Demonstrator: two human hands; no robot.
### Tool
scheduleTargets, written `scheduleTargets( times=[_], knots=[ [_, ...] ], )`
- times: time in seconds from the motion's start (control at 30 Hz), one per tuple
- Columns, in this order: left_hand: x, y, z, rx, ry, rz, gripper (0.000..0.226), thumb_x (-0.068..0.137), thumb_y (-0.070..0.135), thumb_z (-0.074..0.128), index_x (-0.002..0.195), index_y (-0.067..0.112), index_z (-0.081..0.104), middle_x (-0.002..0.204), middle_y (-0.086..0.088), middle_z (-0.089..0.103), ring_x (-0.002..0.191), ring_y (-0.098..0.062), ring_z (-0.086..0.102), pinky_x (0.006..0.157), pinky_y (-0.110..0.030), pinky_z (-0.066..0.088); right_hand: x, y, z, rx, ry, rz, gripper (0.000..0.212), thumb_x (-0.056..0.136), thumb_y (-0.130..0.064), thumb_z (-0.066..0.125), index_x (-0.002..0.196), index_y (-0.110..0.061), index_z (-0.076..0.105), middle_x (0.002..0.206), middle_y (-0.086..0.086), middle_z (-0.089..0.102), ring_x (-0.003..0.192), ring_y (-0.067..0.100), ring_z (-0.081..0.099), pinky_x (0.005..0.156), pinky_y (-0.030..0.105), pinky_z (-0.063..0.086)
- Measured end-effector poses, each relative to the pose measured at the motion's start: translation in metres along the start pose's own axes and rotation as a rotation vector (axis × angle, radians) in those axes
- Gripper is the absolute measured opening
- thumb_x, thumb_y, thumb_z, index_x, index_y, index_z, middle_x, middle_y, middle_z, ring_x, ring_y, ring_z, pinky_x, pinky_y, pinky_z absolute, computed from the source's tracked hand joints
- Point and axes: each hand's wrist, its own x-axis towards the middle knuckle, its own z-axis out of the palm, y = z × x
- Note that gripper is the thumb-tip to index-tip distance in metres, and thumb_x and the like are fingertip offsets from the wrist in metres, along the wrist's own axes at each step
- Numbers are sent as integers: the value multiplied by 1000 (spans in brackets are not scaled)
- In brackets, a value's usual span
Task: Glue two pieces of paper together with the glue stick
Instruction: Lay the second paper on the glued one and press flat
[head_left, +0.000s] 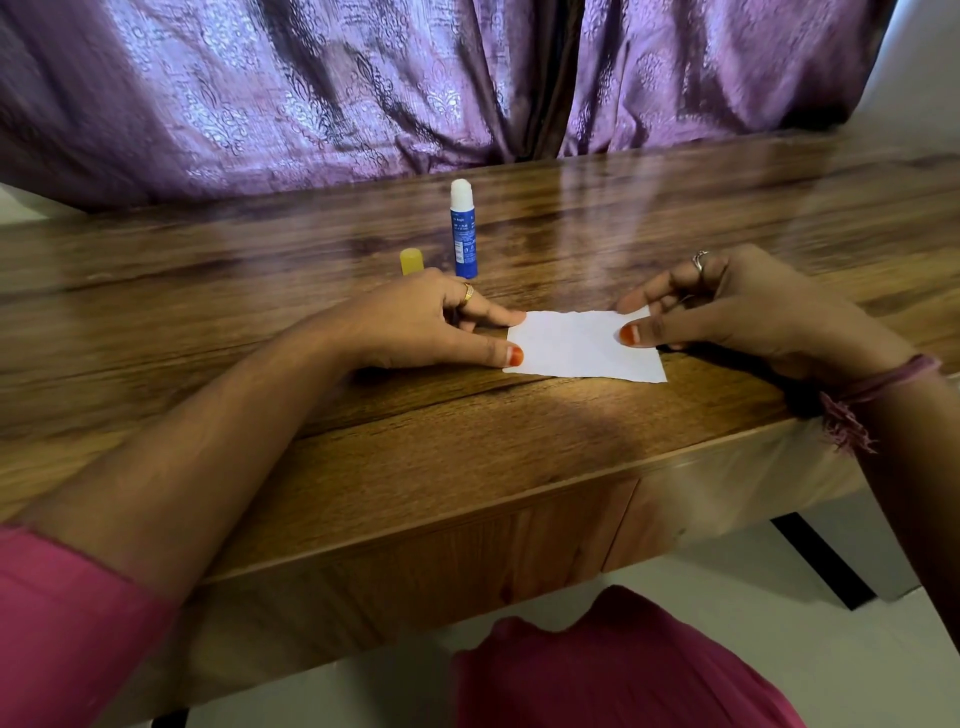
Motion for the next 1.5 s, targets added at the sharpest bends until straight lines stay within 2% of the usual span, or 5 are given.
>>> scheduleTargets(
  times=[0.57, 0.7, 0.9, 1.13, 1.5],
  knots=[
    [0, 0, 1, 6, 1, 11, 64, 55, 67, 64, 112, 38, 65, 68, 10, 48, 59, 5, 43, 66, -25, 32, 5, 1, -2, 31, -26, 63, 42, 47, -21, 84, 85, -6, 74, 64, 4, 61, 55, 13, 52, 63, 29, 43],
    [0, 0, 1, 3, -4, 7, 65, 56, 67, 64, 113, 37, 65, 67, 12, 46, 59, 6, 44, 65, -24, 32, 8, -7, -8, -65, -117, 71, 39, 55, -19, 81, 90, -6, 72, 68, 3, 61, 49, 9, 56, 54, 21, 48],
    [-1, 1, 1, 21, 14, -2, 62, 59, 63, 65, 115, 36, 64, 65, 15, 46, 59, 7, 45, 63, -21, 32, 22, -31, 0, -188, -199, -282, 38, 59, -34, 79, 86, -8, 71, 68, -2, 62, 63, 7, 51, 58, 14, 42],
    [-2, 4, 0, 74, 16, 12, 58, 59, 64, 60, 111, 40, 64, 71, 10, 49, 60, 6, 45, 59, -17, 33, 48, -48, 36, -455, -388, -472, 37, 61, -50, 77, 78, -18, 72, 72, 6, 67, 64, 21, 60, 65, 43, 50],
    [-3, 8, -1, 128, -20, 40, 59, 66, 60, 53, 115, 30, 66, 79, 2, 50, 71, -5, 44, 67, -23, 36, 55, -34, 48, -368, -377, -563, 37, 61, -45, 78, 77, -13, 69, 76, 17, 65, 71, 39, 58, 66, 56, 50]
  ],
)
